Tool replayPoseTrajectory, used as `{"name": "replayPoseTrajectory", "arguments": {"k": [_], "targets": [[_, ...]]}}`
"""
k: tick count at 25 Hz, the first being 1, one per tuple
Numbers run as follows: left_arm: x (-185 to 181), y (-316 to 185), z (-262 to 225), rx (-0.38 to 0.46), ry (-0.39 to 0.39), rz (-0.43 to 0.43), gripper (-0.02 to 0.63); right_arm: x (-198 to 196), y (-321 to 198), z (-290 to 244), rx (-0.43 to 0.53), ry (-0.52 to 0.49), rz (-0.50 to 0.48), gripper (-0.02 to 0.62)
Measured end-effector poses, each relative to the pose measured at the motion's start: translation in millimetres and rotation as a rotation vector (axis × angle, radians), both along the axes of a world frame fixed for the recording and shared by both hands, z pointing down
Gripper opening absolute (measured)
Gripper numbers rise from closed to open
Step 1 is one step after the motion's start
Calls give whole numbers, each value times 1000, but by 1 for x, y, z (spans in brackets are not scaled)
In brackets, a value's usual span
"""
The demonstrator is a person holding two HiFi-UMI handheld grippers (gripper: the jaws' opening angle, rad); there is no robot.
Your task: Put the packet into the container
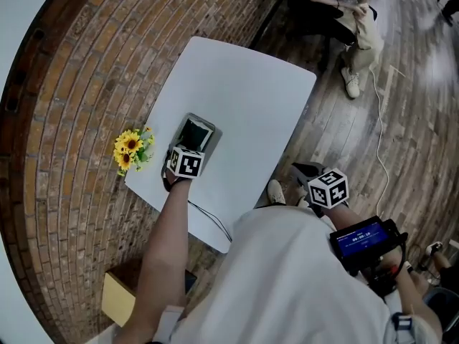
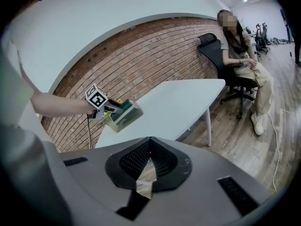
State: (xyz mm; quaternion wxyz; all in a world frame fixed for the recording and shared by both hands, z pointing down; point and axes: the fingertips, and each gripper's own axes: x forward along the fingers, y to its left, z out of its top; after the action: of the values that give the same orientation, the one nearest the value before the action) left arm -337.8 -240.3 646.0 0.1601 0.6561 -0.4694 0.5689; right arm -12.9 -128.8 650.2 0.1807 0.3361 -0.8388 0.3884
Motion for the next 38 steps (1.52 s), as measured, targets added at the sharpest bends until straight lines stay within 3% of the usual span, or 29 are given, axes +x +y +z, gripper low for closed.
{"name": "replayPoseTrajectory", "arguments": {"k": [5, 13, 19, 22, 28, 38], "targets": [[5, -5, 8, -16, -26, 19, 209, 3, -1, 2, -7, 4, 13, 6], [9, -3, 1, -63, 64, 10, 210, 5, -1, 3, -10, -1, 10, 6], [10, 1, -2, -64, 81, -1, 210, 9, -1, 1, -2, -6, 6, 6], [-1, 2, -11, -21, 51, -31, 210, 10, 4, 3, -1, -4, 10, 6], [-2, 8, -49, 131, 96, -109, 209, 13, 12, -5, 20, -13, -19, 6], [31, 59, -72, 239, 235, -130, 189, 7, 28, -13, 39, -21, -113, 6]]}}
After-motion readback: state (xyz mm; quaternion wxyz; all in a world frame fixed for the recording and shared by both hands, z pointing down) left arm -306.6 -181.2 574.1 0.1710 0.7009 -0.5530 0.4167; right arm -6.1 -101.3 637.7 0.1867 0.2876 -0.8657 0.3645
